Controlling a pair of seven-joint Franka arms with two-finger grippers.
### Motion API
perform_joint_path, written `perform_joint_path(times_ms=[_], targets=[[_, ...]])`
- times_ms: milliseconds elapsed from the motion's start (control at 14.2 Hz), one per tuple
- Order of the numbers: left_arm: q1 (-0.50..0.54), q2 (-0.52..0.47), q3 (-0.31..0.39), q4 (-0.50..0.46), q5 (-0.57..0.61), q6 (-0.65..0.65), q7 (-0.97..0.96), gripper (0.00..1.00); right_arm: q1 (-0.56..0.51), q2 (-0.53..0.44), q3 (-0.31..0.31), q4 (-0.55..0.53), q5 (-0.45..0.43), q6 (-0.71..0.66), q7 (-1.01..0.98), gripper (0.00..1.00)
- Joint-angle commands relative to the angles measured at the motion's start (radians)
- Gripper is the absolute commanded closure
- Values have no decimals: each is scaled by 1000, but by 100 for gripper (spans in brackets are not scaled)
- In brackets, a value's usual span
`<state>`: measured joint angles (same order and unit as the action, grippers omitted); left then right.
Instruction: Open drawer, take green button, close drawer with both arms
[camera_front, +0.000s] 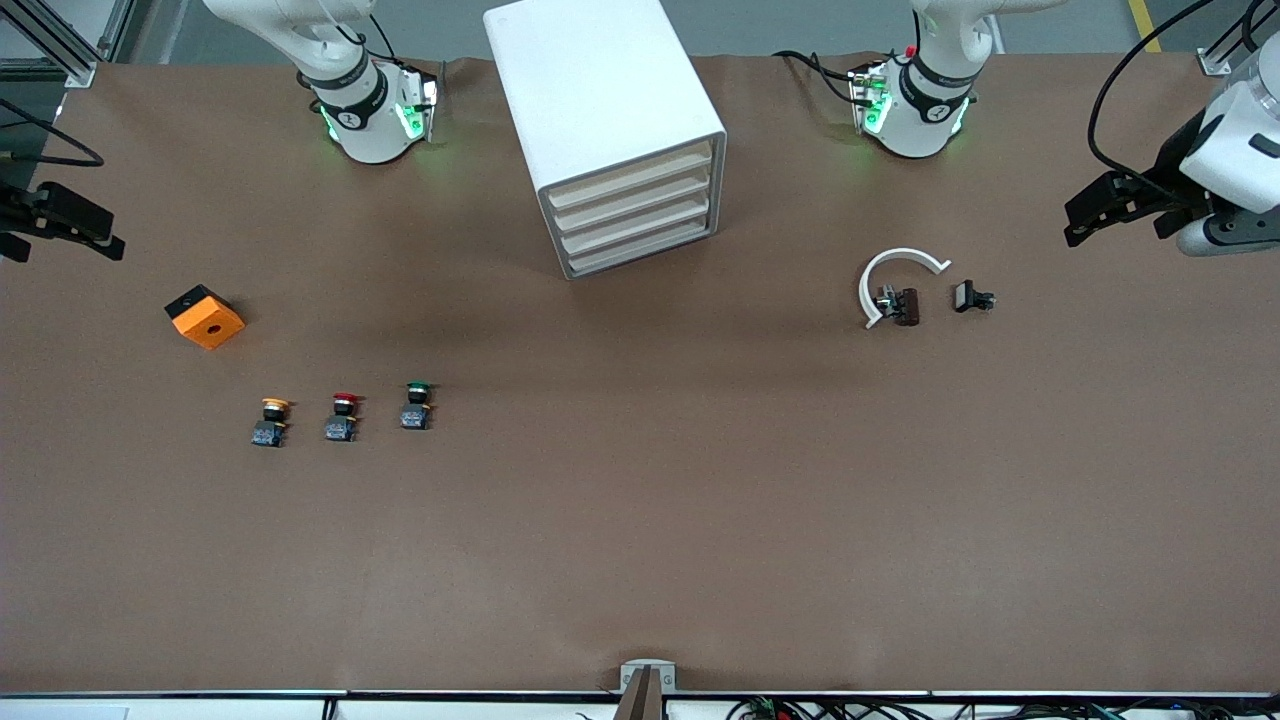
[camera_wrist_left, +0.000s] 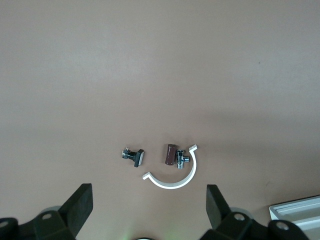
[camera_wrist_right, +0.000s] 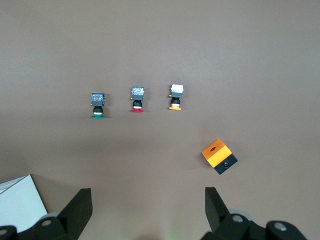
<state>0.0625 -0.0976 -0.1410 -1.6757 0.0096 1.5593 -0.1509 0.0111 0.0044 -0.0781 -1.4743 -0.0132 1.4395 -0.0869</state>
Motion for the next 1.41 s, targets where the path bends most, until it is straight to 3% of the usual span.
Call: perform_joint_path(times_ms=[0, 1342], targets=[[7, 15, -3, 48, -7, -7, 19, 0, -19, -67, 8, -60, 16, 16, -14, 0], [8, 16, -2, 53, 32, -53, 76, 0, -20, -101, 8, -86, 30, 48, -5, 0]])
